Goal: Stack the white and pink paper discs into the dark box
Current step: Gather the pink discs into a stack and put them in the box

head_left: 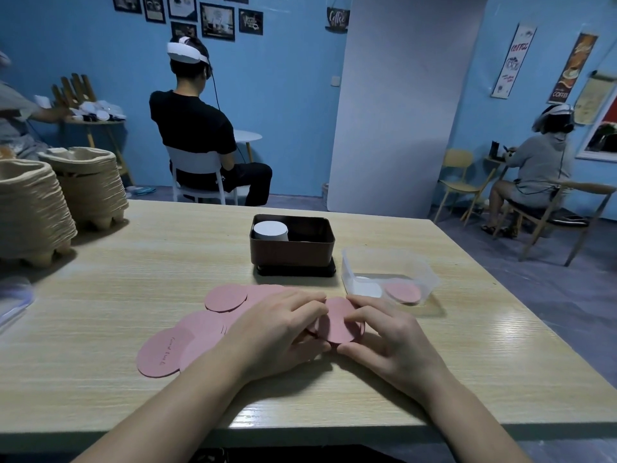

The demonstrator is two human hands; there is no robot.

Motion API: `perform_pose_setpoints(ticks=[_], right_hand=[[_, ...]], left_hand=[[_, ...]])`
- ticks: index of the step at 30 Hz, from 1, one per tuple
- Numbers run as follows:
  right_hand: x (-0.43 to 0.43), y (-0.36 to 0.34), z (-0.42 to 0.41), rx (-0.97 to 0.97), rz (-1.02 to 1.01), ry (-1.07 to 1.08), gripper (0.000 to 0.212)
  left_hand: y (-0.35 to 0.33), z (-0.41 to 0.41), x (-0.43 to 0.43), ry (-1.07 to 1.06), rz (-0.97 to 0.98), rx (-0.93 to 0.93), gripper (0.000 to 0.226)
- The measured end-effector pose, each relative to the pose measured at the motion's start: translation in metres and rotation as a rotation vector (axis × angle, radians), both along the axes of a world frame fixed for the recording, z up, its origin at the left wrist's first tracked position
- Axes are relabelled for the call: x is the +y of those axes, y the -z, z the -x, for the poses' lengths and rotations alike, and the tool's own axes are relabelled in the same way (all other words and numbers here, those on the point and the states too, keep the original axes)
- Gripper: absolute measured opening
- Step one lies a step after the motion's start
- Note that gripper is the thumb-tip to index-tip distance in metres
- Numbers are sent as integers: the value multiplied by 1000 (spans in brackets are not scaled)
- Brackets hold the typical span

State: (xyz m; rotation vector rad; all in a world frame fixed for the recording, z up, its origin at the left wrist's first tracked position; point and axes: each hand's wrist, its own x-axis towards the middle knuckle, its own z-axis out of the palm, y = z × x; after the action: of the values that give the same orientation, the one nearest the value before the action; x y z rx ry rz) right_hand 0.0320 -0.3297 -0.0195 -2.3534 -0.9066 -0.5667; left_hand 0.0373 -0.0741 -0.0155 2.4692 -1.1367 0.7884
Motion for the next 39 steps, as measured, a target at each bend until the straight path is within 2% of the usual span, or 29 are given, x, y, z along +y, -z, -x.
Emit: perform_pose_setpoints(ticks=[4, 16, 26, 32, 39], right_hand=[[1, -2, 2, -13, -26, -6, 33], [1, -3, 2, -1, -38, -26, 34], [2, -2, -2, 50, -23, -39, 37], [0, 0, -2, 66, -54, -43, 35], [1, 0, -4, 83, -81, -56, 38]], left_hand=[[-5, 4, -2, 34, 47, -42, 22], [0, 2, -2, 35, 65, 70, 23], [-1, -1, -3, 55, 51, 73, 17], [5, -5, -1, 26, 49, 110, 28], [5, -4, 0, 64, 95, 132, 23]])
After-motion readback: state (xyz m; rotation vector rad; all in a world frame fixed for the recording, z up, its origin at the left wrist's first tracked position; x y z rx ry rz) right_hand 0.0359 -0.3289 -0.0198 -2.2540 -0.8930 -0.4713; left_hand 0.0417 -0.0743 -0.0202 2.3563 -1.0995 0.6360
